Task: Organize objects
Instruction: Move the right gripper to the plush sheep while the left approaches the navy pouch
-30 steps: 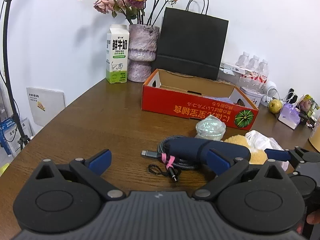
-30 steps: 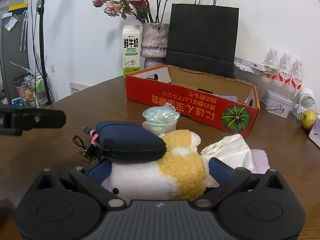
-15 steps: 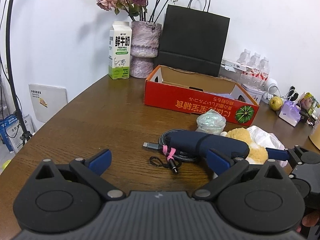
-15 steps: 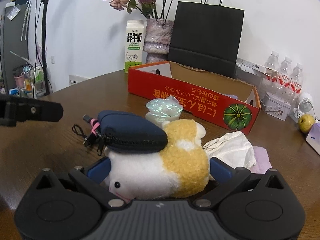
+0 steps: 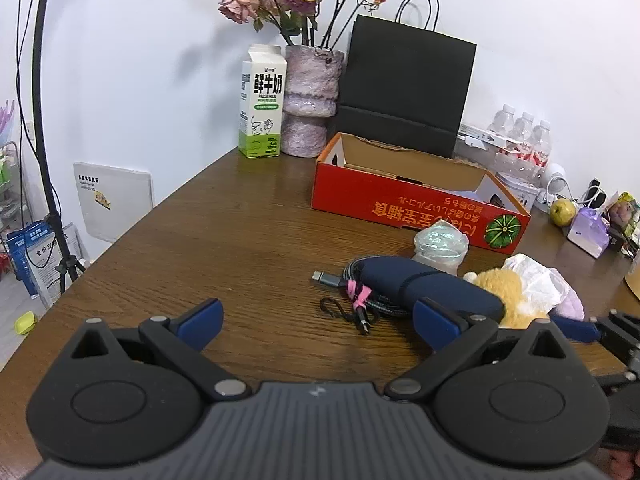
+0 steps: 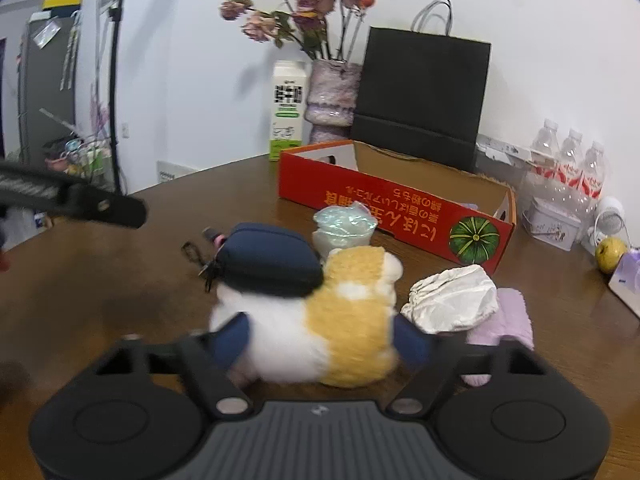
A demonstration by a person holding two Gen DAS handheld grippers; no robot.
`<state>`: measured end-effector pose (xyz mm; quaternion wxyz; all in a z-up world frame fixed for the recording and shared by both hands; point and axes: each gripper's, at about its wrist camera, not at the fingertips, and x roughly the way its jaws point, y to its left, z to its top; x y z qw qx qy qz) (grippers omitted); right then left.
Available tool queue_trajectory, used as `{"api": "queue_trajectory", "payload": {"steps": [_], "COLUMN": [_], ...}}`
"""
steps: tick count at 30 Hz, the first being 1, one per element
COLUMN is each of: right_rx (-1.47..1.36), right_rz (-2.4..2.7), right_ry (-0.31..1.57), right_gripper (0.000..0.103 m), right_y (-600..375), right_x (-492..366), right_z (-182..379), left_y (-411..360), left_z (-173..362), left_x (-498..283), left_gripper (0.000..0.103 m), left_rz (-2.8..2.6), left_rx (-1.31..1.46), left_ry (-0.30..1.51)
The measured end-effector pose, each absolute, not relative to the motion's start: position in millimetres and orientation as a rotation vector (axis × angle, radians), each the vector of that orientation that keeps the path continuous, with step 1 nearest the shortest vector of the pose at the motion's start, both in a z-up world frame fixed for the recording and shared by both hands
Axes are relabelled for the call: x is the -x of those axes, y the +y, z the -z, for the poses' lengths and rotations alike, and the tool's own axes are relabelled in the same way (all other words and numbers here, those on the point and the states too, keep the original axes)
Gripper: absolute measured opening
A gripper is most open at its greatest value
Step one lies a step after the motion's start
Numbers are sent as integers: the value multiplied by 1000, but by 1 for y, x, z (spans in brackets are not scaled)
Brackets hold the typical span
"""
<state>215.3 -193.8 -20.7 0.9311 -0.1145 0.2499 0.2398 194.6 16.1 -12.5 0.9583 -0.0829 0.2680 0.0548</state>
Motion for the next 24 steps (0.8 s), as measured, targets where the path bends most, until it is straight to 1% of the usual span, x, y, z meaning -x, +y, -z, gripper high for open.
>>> {"api": "queue_trajectory", "payload": {"steps": [2,4,6,7,9,13,18,19,21,22,24], "right_rx": [216,182,135,106,51,-49,-197,-224,-252,-240,-226], "right_rz": [-500,-466,-437,-436,-442,-460,-519,-534,-558,-557,-573], "right_ry": [516,511,516,528,566,652,722,730,733,729,720], "right_gripper": [47,54,74,76,75,75,73,71,60,59,55], "right_y": [-199,-203,-207,-207,-206,-203,-218,-221,-221,-219,-216], "right_x": [-212,-215,-224,-230,-243,-269,-278,-279,-278,-277,-273], "right_z": [15,10,8,8,12,24,38,41,42,41,40], "left_y": [18,19,19,19,18,16,19,18,16,14,10], "left_z": [12,12,11,11,12,12,10,10,10,9,9], "left_x": [-193,-192,-192,-192,-191,-190,-190,-190,-191,-191,-191], "left_gripper": [103,103,103,103,103,103,103,103,103,103,103], "left_rz": [-117,-120,-120,-119,-119,-119,-131,-133,-134,-132,-129], "left_rx": [171,180,189,190,186,179,177,179,182,180,173], "left_ry": [541,540,540,541,542,547,543,543,544,545,546]}}
